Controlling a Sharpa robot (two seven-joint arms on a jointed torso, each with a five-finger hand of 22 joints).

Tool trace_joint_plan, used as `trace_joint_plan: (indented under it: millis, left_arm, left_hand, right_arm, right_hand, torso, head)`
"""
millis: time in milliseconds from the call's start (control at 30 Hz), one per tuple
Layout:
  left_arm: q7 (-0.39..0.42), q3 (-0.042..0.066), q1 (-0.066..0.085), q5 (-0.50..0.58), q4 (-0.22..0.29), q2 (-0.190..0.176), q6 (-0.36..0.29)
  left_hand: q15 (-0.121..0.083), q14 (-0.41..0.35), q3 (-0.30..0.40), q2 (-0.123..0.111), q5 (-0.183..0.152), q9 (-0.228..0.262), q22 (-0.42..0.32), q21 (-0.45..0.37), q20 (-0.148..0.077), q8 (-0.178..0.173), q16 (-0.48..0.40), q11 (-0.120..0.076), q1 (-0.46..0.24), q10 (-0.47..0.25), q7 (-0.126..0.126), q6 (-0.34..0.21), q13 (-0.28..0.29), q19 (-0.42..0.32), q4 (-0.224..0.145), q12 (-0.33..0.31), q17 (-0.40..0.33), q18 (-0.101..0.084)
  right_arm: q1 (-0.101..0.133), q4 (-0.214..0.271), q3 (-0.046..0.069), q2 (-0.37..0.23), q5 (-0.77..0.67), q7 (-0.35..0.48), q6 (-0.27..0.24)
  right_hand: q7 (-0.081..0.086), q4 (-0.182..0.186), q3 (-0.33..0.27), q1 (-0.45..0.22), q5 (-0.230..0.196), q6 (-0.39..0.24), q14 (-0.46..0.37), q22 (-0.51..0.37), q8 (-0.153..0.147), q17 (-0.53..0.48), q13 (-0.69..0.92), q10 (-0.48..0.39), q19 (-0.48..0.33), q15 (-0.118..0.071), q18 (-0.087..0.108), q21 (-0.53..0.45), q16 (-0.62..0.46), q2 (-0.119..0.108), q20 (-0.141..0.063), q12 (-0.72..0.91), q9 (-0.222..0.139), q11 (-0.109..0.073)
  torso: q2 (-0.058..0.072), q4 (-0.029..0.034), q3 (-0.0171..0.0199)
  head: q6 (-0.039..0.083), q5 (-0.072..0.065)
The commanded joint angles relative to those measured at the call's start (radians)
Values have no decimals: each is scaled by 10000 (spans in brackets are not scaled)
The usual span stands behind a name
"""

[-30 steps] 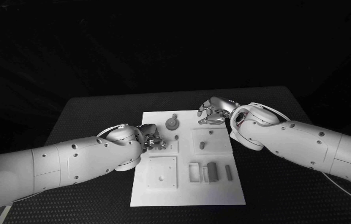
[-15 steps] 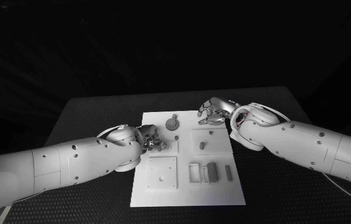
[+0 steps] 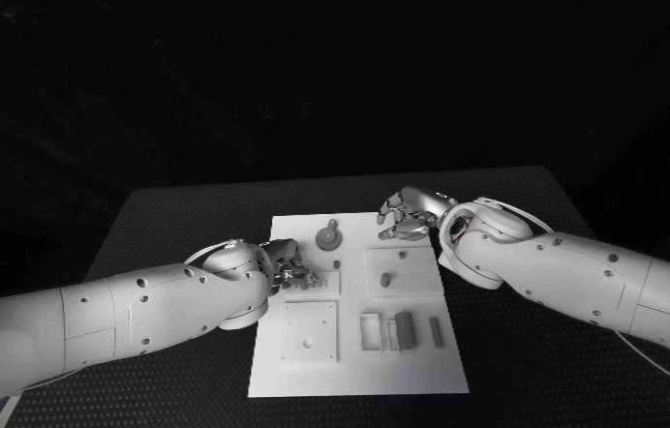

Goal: Assemble the parts on the task board

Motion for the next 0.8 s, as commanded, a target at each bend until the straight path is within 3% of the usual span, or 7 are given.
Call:
trace_joint_plan:
  millis: [33, 800]
  left_arm:
    - [93, 3, -8, 57, 19, 19, -157]
    - [170, 9, -8, 90, 176, -74, -306]
  left_hand:
    - [-25, -70, -64, 19, -30, 12, 140, -61, -4, -41, 34, 11, -95, -53, 10, -36, -9, -29, 2, 65, -10, 156]
    - [-35, -68, -89, 59, -29, 22, 142, -65, -14, -40, 56, 0, -56, -45, -1, -18, -9, -12, -7, 76, -17, 169]
  right_arm:
    - [-5, -12, 4, 2, -23, 21, 102]
    - [-9, -69, 5, 23, -55, 19, 106]
  right_hand:
    - [121, 7, 47, -79, 62, 210, -76, 102, -46, -15, -15, -87, 42, -24, 467, -58, -42, 26, -16, 59, -4, -2]
    - [119, -15, 63, -43, 62, 213, -71, 106, -50, -16, -37, -90, 49, -27, 467, -59, -41, 24, -23, 75, -2, -4]
  torso:
    - [1, -1, -2]
    - [1, -4, 2]
  head:
    - [11, -11]
    - [29, -32]
